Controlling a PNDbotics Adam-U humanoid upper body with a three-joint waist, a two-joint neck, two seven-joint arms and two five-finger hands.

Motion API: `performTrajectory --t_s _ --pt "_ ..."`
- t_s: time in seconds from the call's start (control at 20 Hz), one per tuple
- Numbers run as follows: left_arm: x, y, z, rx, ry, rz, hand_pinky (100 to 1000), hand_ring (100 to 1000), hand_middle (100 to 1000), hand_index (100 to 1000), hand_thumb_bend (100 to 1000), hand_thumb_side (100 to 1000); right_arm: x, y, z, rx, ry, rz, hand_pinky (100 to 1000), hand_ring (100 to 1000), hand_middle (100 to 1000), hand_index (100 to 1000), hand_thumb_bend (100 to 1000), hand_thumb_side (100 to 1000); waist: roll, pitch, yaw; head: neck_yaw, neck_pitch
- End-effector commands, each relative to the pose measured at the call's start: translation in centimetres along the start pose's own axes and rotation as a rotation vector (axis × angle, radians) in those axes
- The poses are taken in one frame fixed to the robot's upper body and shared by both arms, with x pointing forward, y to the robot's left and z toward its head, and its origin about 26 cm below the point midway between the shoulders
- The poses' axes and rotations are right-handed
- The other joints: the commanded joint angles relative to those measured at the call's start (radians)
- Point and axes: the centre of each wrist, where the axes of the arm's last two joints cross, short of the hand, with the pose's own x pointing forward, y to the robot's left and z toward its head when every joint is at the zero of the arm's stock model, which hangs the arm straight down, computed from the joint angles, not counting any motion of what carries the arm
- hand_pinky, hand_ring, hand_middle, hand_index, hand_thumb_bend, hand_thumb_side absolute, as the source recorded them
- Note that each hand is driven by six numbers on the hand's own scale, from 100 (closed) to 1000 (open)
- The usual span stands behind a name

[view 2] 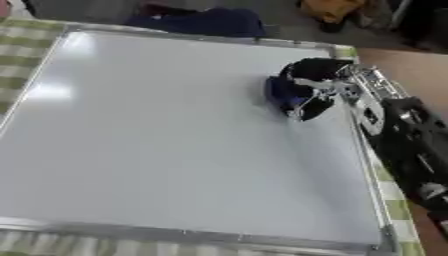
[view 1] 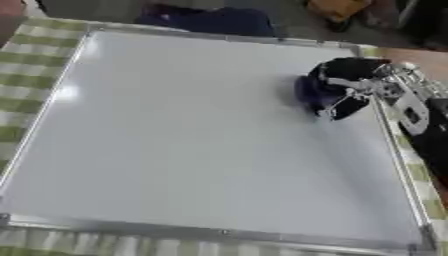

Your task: Wipe the whiteboard clean with a brush.

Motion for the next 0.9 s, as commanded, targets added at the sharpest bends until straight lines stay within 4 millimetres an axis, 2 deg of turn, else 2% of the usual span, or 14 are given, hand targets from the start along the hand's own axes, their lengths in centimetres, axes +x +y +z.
performTrajectory --t_s 0.05,0.1,0.15,0.3,0.65,0.9 --pt "0.7 -0.08 -0.5 -0.019 -0.025 -0.007 537 545 536 400 136 1000 -0.68 -1.03 0.9 -0.018 0.025 0.033 806 867 675 306 100 311 0.005 -0.016 -0.001 0.001 -0.012" --pt "0.7 -0.08 -0.49 -0.019 -0.024 -0.007 537 544 535 400 136 1000 -0.68 -1.05 0.9 -0.022 0.026 0.035 807 867 680 235 100 324 0.006 -0.016 -0.001 0.001 -0.012" --pt "0.7 -0.08 -0.48 -0.019 -0.024 -0.007 537 544 536 400 136 1000 -0.67 -1.05 0.9 -0.025 0.026 0.036 807 867 679 206 100 336 0.006 -0.016 0.0 0.002 -0.013" --pt "0.7 -0.08 -0.49 -0.02 -0.024 -0.006 537 544 536 401 136 1000 -0.67 -1.03 0.9 -0.03 0.026 0.04 807 867 678 172 100 362 0.006 -0.016 0.0 0.002 -0.015" --pt "0.7 -0.1 -0.51 -0.02 -0.024 -0.005 537 544 536 400 136 1000 -0.73 -0.94 0.85 -0.037 0.024 0.044 808 874 705 153 100 378 0.005 -0.015 -0.001 0.003 -0.02" --pt "0.7 -0.12 -0.53 -0.021 -0.024 -0.004 538 544 536 400 136 1000 -0.75 -0.95 0.85 -0.04 0.02 0.045 813 881 807 136 100 392 0.005 -0.014 -0.001 0.005 -0.02"
